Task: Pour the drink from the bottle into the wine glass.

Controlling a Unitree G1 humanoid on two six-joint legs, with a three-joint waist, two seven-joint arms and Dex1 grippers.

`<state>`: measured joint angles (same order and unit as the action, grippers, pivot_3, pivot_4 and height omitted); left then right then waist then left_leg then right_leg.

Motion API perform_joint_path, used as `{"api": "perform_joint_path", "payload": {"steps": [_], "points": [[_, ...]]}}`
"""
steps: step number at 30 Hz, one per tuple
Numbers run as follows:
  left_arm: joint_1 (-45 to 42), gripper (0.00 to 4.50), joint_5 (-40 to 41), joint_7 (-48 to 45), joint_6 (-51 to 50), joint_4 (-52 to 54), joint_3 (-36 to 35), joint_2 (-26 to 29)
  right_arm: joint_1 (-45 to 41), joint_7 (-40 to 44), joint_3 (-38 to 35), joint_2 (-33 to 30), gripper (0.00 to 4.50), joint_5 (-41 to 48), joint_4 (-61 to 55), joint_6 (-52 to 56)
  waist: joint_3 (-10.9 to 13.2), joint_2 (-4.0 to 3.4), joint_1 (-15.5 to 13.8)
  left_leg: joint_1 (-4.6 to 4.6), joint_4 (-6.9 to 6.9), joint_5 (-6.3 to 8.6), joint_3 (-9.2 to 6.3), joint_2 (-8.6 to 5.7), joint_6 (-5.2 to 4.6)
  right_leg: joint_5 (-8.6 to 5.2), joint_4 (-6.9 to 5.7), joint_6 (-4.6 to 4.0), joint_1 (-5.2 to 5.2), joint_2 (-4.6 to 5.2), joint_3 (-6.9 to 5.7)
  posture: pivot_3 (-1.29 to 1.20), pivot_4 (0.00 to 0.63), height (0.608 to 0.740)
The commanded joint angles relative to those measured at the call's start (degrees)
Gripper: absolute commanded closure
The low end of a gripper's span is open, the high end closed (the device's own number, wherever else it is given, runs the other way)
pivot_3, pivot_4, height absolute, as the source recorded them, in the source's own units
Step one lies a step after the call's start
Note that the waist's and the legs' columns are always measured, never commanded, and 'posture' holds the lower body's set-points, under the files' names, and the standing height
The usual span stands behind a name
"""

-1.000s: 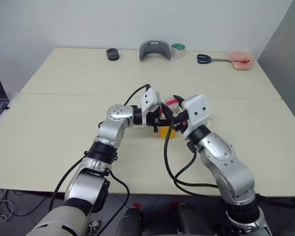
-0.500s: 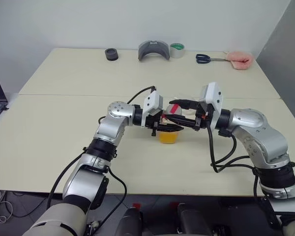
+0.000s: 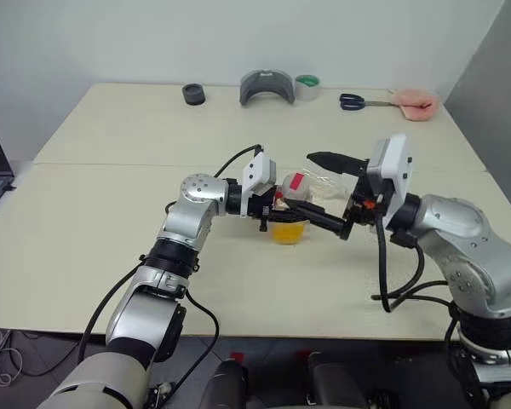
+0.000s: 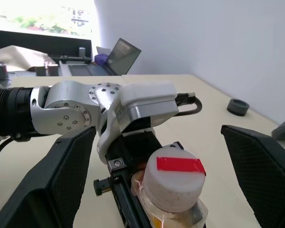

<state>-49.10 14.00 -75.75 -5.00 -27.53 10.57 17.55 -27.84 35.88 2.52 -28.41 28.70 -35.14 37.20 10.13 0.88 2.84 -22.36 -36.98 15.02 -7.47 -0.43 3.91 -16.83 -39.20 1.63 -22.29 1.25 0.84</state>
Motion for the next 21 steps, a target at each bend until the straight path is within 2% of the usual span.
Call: {"api": "perform_joint_path", "payload": {"steps": [1, 6, 9, 21], "points": [[-1.0, 2.79, 1.8, 0.0, 0.3, 2.2, -1.5, -0.6, 0.3, -3.9, 3.5, 0.8, 0.00, -5.6, -1.3, -2.7, 0.0, 0.00, 0.1, 0.01, 0.00, 0.00, 0.00, 0.00, 0.00, 0.00, -0.01, 0.00, 0.00, -0.01, 0.00, 0.00, 0.150, 0.740], [-1.1, 2.79, 2.3, 0.0, 0.3, 2.2, -1.4, -0.9, -0.5, -4.8, 5.8, 1.3, 0.00, -10.4, 2.0, -6.1, 0.0, 0.00, 0.0, 0.00, -0.01, -0.01, 0.02, -0.01, 0.01, 0.00, 0.00, 0.00, 0.00, -0.01, 0.01, 0.00, 0.150, 0.740], [-0.9, 2.79, 2.7, 0.0, 0.1, 2.4, -1.4, -1.0, -1.2, -6.2, 4.8, 2.4, 0.00, -12.1, 4.6, -7.7, 0.0, 0.00, 0.0, 0.00, -0.01, -0.01, 0.02, -0.01, 0.01, 0.00, 0.00, 0.00, 0.00, 0.00, 0.01, 0.00, 0.150, 0.740], [-0.1, 2.79, 2.7, -0.2, -0.8, 3.6, -1.2, -0.5, 0.1, -7.6, 1.0, 2.8, 0.00, -12.1, 5.8, -7.4, 0.0, 0.00, 0.1, 0.00, 0.00, -0.01, 0.02, -0.01, 0.01, 0.00, 0.00, 0.00, 0.00, 0.00, 0.01, 0.00, 0.150, 0.740]]}}
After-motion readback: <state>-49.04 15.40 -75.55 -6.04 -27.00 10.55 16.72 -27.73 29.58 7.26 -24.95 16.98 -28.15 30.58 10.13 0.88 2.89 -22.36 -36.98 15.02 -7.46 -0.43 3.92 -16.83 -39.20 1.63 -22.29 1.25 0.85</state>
